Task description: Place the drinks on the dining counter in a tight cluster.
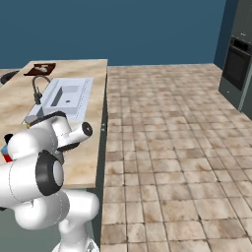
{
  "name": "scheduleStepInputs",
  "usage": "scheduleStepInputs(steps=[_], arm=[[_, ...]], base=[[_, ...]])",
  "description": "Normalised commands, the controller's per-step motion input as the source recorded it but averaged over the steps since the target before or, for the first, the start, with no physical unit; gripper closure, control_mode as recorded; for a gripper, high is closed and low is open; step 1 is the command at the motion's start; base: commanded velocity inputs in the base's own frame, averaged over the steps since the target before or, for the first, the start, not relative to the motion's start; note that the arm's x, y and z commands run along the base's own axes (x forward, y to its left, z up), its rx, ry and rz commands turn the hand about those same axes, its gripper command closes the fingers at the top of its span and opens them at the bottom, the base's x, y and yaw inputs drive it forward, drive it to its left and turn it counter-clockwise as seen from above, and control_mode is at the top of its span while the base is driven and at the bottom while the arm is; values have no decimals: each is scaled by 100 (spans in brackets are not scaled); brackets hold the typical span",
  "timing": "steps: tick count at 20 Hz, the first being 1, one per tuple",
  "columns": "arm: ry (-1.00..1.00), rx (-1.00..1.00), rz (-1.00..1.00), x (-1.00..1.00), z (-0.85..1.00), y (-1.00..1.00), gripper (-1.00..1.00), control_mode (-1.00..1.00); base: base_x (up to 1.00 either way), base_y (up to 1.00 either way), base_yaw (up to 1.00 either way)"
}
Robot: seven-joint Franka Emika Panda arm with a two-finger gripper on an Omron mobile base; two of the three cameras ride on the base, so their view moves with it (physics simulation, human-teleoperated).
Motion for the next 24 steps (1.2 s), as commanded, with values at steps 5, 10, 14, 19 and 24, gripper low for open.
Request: scheduleStepInputs(steps=[5, 10, 14, 19, 24], arm=[[0, 0, 0, 0, 0, -4, -100, -100], [-1, 3, 0, -3, 6, -29, -100, -100], [0, 4, 0, -1, 9, -27, -100, -100], [0, 2, 0, -1, 11, -24, -100, -100], [4, -4, -10, -1, 30, -13, -100, -100]], base=[[0, 0, 0], [0, 0, 0], [0, 0, 0], [0, 0, 0], [0, 0, 0]])
